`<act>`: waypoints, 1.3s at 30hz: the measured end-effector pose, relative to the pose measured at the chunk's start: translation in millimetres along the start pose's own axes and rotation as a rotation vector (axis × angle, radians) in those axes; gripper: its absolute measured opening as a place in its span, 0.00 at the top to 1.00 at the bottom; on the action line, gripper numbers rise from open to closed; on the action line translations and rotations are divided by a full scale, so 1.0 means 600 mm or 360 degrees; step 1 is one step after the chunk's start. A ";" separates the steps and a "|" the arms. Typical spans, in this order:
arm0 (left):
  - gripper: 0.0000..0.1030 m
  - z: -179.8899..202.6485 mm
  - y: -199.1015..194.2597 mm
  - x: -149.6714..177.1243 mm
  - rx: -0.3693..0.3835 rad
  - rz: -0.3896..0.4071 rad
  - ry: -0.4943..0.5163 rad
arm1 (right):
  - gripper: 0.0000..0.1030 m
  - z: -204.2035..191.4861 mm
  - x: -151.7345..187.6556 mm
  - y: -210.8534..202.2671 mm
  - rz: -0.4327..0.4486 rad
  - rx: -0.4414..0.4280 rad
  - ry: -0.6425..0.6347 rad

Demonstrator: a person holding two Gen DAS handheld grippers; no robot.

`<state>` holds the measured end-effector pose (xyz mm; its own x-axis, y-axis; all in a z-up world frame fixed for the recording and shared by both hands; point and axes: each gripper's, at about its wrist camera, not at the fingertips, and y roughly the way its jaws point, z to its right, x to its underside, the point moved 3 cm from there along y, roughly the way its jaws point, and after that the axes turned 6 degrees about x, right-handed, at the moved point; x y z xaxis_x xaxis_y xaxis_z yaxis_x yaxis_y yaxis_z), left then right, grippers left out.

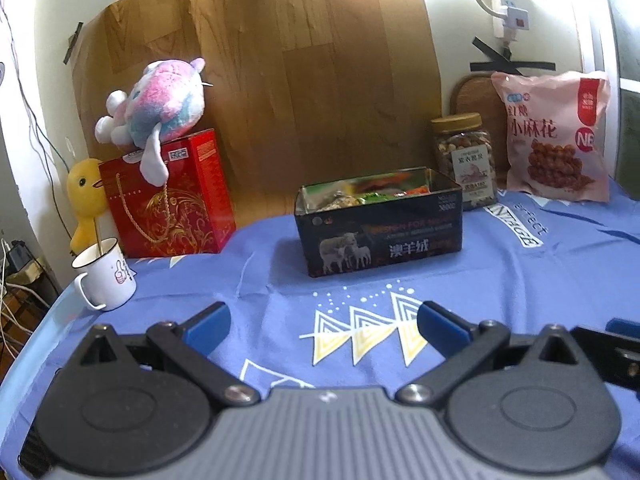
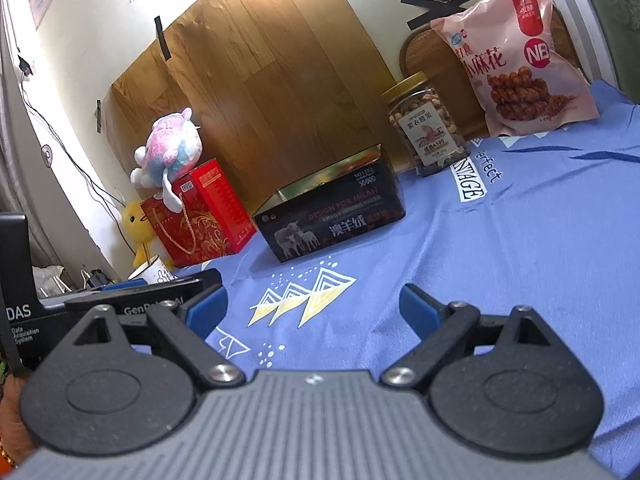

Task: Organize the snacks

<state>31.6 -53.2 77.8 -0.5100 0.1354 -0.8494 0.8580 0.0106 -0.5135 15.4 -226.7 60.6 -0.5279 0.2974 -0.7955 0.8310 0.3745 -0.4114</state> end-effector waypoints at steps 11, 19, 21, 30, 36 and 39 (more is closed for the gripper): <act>0.00 0.013 0.028 0.010 0.0025 -0.0059 -0.0010 | 0.08 0.030 0.022 0.007 -0.0058 0.0085 0.0064; 0.00 0.062 0.048 -0.003 0.0158 -0.0070 0.0015 | 0.08 0.075 0.032 -0.051 0.0043 0.0288 0.0117; 0.00 0.069 0.046 -0.006 0.0199 -0.0065 0.0012 | 0.08 0.082 0.030 -0.056 0.0058 0.0301 0.0141; 0.00 0.068 0.039 -0.009 0.0174 -0.0033 0.0016 | 0.09 0.076 0.030 -0.054 0.0080 0.0278 0.0104; 0.00 0.076 0.035 -0.009 0.0170 -0.0022 0.0037 | 0.09 0.072 0.032 -0.058 0.0083 0.0269 0.0070; 0.00 0.079 0.033 -0.007 0.0157 -0.0019 0.0049 | 0.09 0.071 0.034 -0.059 0.0089 0.0265 0.0069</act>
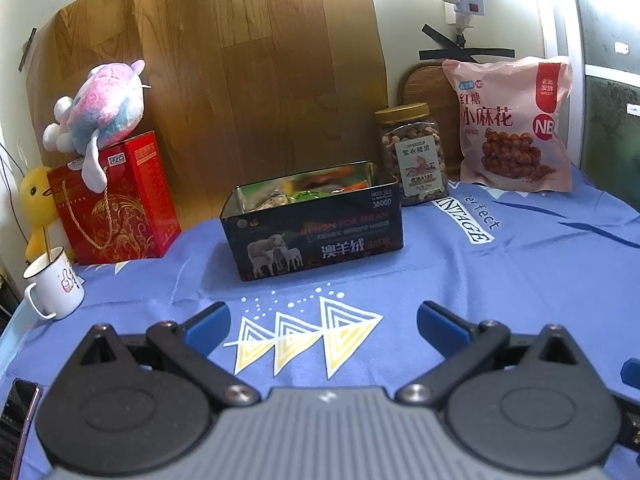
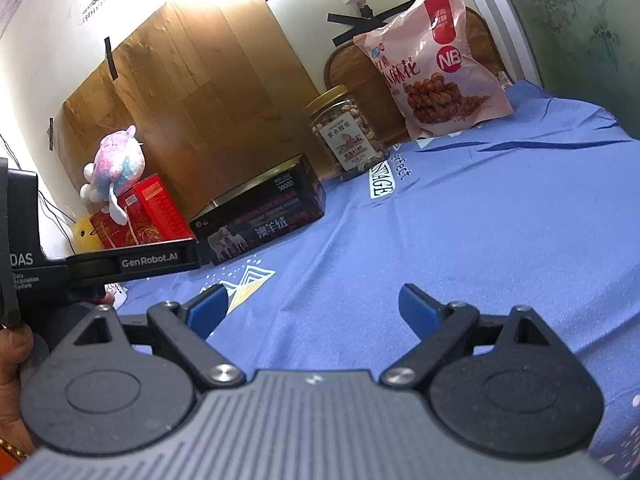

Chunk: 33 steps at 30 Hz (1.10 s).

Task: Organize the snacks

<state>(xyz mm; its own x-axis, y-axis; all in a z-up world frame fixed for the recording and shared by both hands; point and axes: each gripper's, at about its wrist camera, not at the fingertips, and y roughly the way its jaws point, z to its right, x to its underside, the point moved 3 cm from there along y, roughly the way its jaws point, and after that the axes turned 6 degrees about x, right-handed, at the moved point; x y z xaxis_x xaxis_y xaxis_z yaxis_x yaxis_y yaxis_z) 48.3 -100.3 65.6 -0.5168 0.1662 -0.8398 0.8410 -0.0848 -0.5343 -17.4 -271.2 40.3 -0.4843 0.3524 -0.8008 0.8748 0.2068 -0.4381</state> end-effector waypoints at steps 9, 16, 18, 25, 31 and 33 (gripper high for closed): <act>0.00 0.000 0.001 0.000 -0.0007 -0.0005 0.0009 | 0.09 -0.003 0.003 0.005 -0.0026 -0.0019 -0.0005; 0.00 0.001 0.002 0.001 -0.0006 -0.0010 0.0017 | 0.09 -0.006 0.004 0.007 -0.0035 -0.0021 -0.0005; 0.00 0.002 0.002 0.000 -0.0006 -0.0005 0.0018 | 0.09 -0.005 0.004 0.007 -0.0032 -0.0022 -0.0003; 0.00 0.001 0.001 0.003 0.0010 -0.0006 0.0009 | 0.09 -0.008 0.006 0.006 -0.0032 -0.0023 -0.0015; 0.00 -0.007 -0.005 0.004 -0.0007 0.0007 0.0005 | 0.09 -0.017 0.007 0.008 -0.0033 -0.0046 -0.0044; 0.00 -0.015 -0.005 0.006 -0.0026 0.0003 -0.0003 | 0.10 -0.021 0.008 0.010 -0.0037 -0.0052 -0.0055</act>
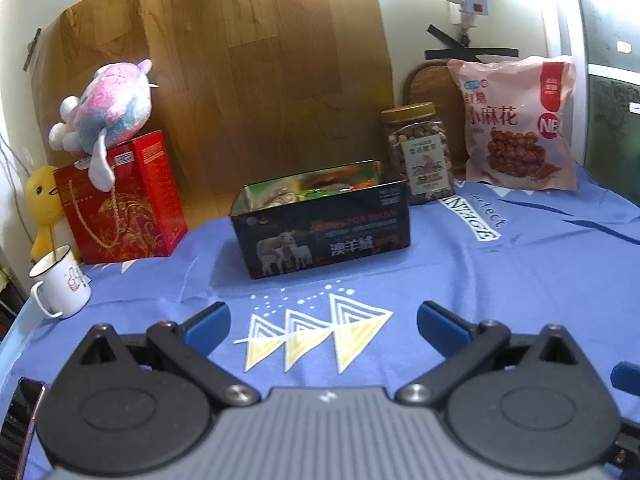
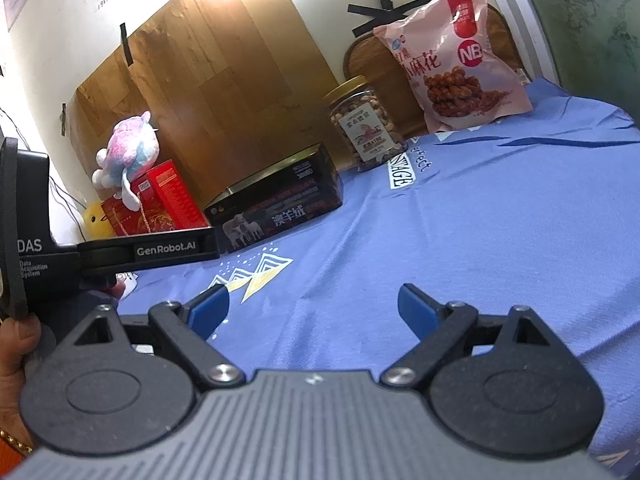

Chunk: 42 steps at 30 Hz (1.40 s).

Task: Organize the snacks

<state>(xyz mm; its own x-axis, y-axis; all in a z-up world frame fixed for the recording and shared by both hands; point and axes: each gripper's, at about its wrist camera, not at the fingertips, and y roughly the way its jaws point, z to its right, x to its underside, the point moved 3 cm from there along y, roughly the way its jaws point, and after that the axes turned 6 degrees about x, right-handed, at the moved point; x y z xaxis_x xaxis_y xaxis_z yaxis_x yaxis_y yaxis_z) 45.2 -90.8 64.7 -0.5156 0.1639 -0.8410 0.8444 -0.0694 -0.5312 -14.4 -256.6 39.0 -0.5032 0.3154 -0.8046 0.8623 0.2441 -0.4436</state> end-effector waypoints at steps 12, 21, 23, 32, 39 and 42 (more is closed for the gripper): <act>0.00 -0.050 0.026 -0.002 0.0017 -0.0169 -0.0082 | 0.10 -0.013 -0.024 0.045 -0.0086 -0.0079 -0.0003; 0.00 -0.072 0.022 -0.013 -0.0138 -0.0161 -0.0070 | 0.10 -0.034 -0.079 0.046 -0.0031 -0.0234 0.0039; 0.00 -0.072 0.023 -0.016 -0.0142 -0.0162 -0.0078 | 0.10 -0.034 -0.085 0.045 -0.0018 -0.0251 0.0053; 0.00 -0.056 0.031 -0.015 -0.0152 -0.0175 -0.0043 | 0.11 -0.027 -0.077 0.053 -0.0060 -0.0261 0.0108; 0.00 -0.052 0.026 -0.017 -0.0143 -0.0142 -0.0044 | 0.11 -0.027 -0.077 0.049 -0.0054 -0.0252 0.0100; 0.00 -0.053 0.024 -0.015 -0.0150 -0.0137 -0.0044 | 0.11 -0.026 -0.073 0.048 -0.0055 -0.0252 0.0115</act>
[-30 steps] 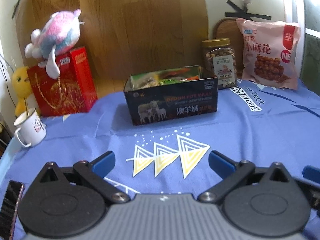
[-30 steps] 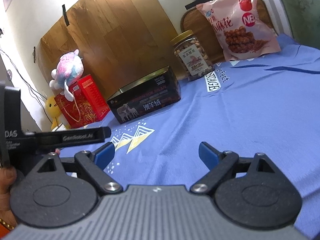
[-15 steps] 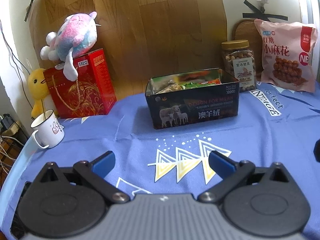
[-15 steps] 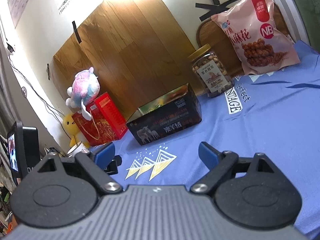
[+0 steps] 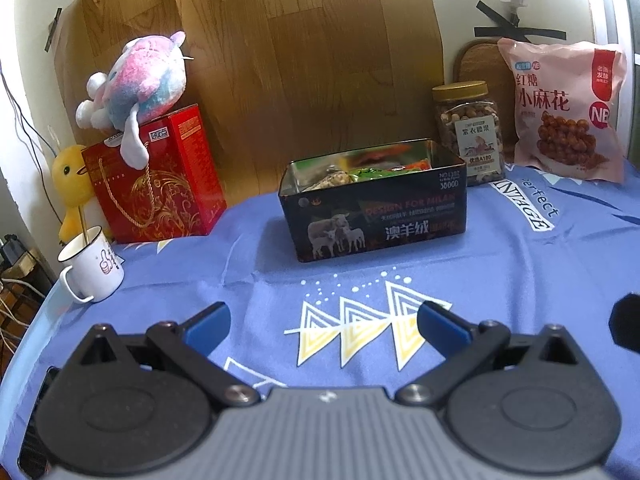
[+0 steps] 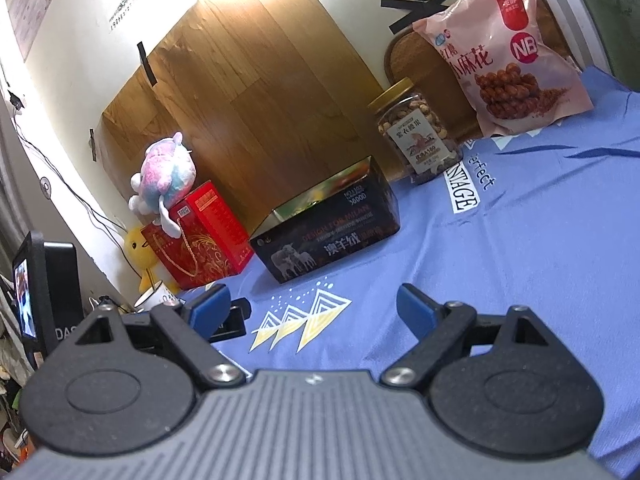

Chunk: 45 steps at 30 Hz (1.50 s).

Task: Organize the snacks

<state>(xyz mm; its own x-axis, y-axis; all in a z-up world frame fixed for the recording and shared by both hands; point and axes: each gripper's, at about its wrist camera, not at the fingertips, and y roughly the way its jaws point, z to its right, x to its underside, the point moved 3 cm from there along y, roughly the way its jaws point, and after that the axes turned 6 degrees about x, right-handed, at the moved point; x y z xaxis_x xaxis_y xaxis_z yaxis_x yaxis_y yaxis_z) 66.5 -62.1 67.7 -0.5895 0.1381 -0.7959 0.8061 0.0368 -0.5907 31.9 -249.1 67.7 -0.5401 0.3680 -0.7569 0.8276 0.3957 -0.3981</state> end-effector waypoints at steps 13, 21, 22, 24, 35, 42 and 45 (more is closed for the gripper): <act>0.00 -0.016 -0.008 0.004 -0.0073 0.0032 0.0000 | 0.11 -0.019 0.008 -0.002 0.0016 -0.0031 -0.0046; 0.00 -0.015 -0.006 0.006 -0.0095 0.0032 0.0014 | 0.11 -0.016 0.012 0.003 0.0004 -0.0038 -0.0028; 0.00 -0.014 -0.006 0.006 -0.0100 0.0035 0.0016 | 0.11 -0.016 0.011 0.003 0.0004 -0.0037 -0.0029; 0.00 -0.013 -0.007 0.006 -0.0114 0.0043 0.0024 | 0.11 -0.015 0.012 0.003 0.0003 -0.0038 -0.0027; 0.00 -0.018 -0.009 0.006 -0.0226 0.0101 0.0073 | 0.11 -0.014 0.014 0.006 -0.0009 -0.0047 -0.0019; 0.00 -0.023 -0.008 0.008 -0.0257 0.0110 0.0084 | 0.11 -0.018 0.017 0.007 -0.0011 -0.0056 -0.0023; 0.00 -0.024 -0.008 0.009 -0.0266 0.0111 0.0082 | 0.11 -0.018 0.018 0.009 -0.0016 -0.0058 -0.0021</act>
<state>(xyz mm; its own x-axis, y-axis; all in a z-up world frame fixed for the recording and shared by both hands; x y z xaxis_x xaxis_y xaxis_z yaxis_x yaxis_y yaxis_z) 60.5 -47.1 68.2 -0.5316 0.1966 -0.8239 0.8451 0.1885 -0.5003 28.7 -233.7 63.1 -0.5462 0.3527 -0.7598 0.8158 0.4298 -0.3870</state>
